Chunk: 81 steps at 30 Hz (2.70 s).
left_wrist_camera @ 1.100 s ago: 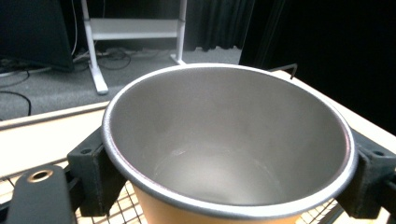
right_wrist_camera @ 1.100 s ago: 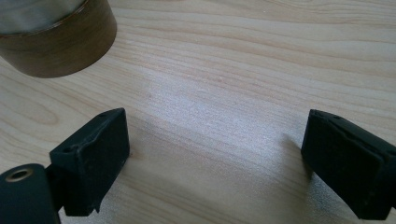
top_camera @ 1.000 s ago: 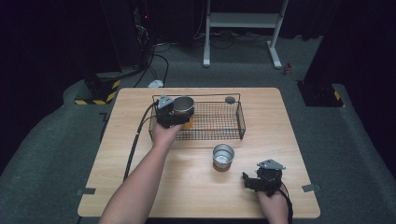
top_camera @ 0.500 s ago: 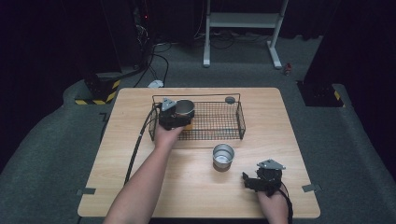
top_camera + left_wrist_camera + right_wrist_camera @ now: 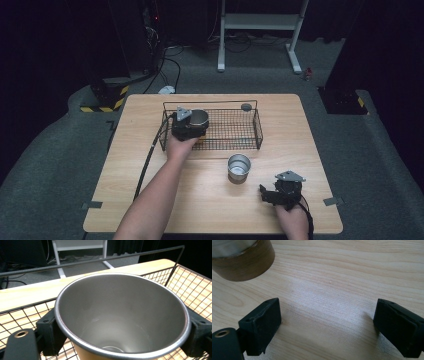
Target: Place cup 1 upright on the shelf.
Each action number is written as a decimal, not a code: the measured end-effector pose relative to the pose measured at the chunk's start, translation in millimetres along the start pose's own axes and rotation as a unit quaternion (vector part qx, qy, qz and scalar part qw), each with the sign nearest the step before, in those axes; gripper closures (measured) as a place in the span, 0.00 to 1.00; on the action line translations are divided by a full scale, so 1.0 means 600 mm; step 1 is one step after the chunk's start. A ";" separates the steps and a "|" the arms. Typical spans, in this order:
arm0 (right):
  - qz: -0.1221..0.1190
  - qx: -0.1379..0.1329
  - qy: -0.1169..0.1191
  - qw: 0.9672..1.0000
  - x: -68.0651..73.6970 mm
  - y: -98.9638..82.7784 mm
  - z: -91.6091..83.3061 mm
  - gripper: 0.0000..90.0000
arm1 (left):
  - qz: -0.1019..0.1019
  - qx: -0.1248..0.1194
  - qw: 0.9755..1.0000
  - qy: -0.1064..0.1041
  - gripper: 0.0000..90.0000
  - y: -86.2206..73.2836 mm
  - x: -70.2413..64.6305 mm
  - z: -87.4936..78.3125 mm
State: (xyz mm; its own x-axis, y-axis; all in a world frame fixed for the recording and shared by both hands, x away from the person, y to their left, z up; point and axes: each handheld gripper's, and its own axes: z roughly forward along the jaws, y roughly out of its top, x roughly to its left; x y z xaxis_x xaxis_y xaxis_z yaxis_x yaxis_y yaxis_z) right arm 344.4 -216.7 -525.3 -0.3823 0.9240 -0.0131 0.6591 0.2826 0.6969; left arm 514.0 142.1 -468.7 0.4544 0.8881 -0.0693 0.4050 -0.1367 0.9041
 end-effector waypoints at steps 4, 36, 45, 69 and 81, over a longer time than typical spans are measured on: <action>0.002 0.001 0.000 1.000 0.000 0.000 0.000 0.08 | -0.001 0.004 1.000 0.005 0.15 -0.002 0.001 0.002; -0.001 0.000 0.002 1.000 0.000 -0.001 -0.001 0.08 | -0.009 0.014 1.000 0.021 0.15 -0.005 0.009 0.006; 0.001 0.000 0.002 1.000 0.001 0.000 -0.001 0.08 | -0.014 0.014 1.000 0.023 0.15 -0.006 0.012 0.006; 0.002 0.001 0.003 1.000 0.002 -0.001 -0.001 0.09 | 0.001 0.031 0.999 0.036 0.14 -0.010 0.018 -0.001; 0.002 0.001 0.003 1.000 0.002 -0.001 -0.001 0.09 | 0.008 0.069 0.997 0.042 0.00 0.000 0.019 -0.006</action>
State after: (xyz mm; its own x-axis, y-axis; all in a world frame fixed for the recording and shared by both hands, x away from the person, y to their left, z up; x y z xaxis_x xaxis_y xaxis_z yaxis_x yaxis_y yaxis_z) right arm 343.3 -216.0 -525.1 -0.3831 0.9237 -0.0055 0.6617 0.2786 0.6961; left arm 516.2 153.7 -468.0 0.3954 0.9184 -0.0140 0.5068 -0.2055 0.8372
